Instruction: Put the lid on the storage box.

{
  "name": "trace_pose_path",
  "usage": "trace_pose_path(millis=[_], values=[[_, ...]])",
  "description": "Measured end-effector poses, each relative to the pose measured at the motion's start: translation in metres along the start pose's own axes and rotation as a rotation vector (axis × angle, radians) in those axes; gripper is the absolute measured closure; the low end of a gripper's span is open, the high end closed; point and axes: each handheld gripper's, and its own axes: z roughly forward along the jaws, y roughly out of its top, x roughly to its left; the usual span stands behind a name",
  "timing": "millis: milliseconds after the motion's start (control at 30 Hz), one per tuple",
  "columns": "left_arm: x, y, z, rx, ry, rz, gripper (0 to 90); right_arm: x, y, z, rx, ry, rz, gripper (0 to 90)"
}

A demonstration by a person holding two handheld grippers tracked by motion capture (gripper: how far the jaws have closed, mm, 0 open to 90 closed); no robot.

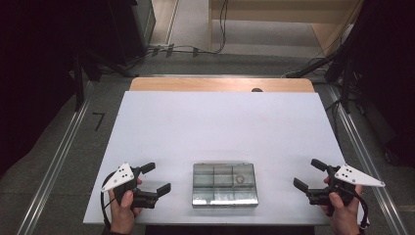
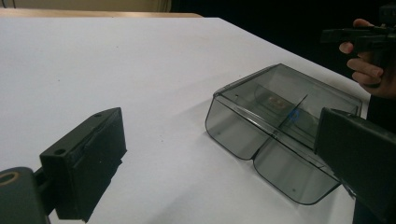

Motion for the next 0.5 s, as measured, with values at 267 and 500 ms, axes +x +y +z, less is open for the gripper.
trace_pose_path(millis=[267,500], values=[[0.009,-0.002,-0.006,-0.009,0.018,-0.008,1.6,-0.011,-0.004,-0.003,0.011,-0.028,0.006,0.0],[0.015,-0.004,-0.009,-0.018,0.035,-0.014,1.6,-0.02,-0.007,-0.007,0.006,-0.05,0.015,0.0]])
